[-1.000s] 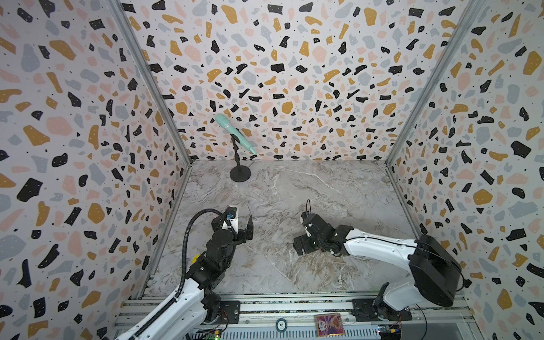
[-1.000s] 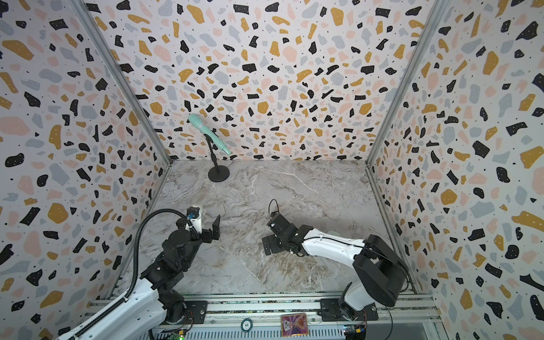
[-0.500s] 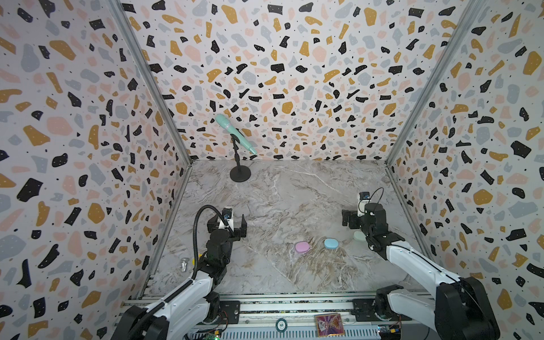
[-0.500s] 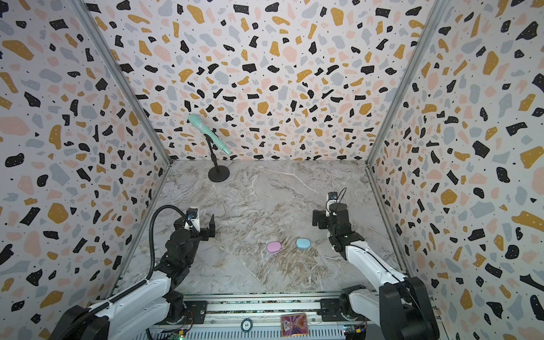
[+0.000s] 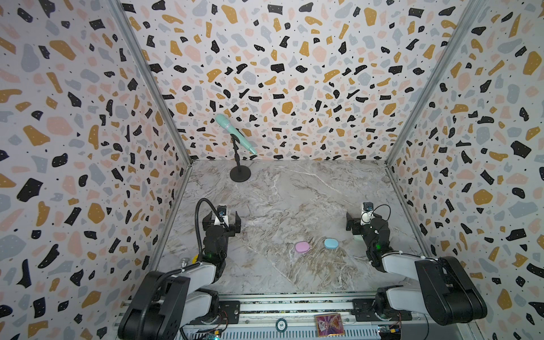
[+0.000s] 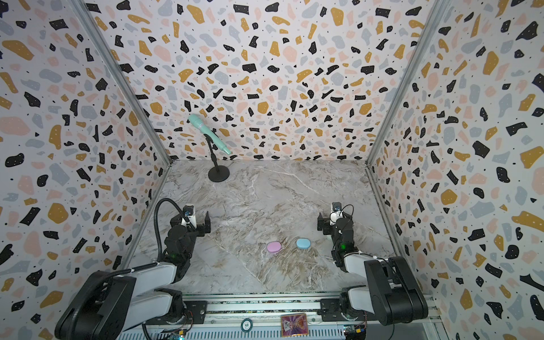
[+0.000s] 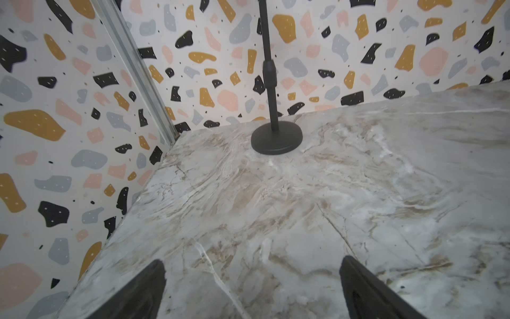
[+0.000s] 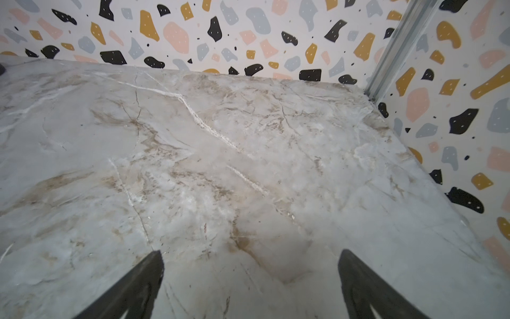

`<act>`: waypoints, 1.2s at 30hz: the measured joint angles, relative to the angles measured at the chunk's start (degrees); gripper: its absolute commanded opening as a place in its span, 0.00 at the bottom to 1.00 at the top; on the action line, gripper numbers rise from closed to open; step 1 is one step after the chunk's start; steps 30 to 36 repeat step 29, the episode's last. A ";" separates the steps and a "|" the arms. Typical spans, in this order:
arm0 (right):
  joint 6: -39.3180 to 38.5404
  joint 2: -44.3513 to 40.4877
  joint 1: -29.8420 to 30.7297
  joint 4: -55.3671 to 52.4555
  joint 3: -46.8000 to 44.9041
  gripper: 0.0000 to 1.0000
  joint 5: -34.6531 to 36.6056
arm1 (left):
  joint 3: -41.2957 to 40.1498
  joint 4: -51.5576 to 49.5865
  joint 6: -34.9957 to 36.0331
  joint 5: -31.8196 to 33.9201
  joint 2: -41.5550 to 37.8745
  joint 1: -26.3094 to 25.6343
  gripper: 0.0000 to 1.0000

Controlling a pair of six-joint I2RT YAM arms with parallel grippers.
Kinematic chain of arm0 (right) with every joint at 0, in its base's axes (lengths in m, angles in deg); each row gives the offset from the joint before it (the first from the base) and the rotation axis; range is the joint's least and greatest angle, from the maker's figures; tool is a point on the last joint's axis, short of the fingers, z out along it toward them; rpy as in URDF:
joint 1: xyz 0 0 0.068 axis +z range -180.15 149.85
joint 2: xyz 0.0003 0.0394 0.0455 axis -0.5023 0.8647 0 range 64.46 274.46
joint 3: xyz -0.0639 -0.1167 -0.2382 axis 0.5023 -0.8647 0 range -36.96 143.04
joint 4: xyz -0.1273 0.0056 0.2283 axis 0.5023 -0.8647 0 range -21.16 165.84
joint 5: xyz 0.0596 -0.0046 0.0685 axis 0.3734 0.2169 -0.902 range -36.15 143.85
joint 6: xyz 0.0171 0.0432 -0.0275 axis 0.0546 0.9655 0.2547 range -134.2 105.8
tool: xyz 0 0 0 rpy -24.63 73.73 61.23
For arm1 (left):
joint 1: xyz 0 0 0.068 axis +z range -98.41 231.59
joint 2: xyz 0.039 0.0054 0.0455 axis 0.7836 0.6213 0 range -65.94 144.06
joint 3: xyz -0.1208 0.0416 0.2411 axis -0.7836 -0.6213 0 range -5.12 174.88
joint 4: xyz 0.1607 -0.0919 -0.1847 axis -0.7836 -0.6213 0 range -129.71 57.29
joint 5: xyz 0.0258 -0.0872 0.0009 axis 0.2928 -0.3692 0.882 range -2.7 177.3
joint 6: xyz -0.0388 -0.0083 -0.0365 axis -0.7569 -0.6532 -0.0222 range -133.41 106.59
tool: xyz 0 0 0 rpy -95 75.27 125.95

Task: Insert wireless bluetooth earbuds into charging case
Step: Reset both arms

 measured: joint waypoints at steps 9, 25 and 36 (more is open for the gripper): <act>-2.54 9.42 -1.11 17.44 -3.04 0.99 -1.03 | 0.07 6.32 -2.71 -0.15 7.28 3.37 1.00; -3.28 11.02 -1.11 22.82 -3.26 0.99 -1.01 | 0.33 8.11 -5.70 4.98 8.24 3.41 1.00; -3.28 11.02 -1.11 23.17 -3.26 0.99 -1.01 | 0.33 8.72 -5.84 5.29 8.55 3.41 1.00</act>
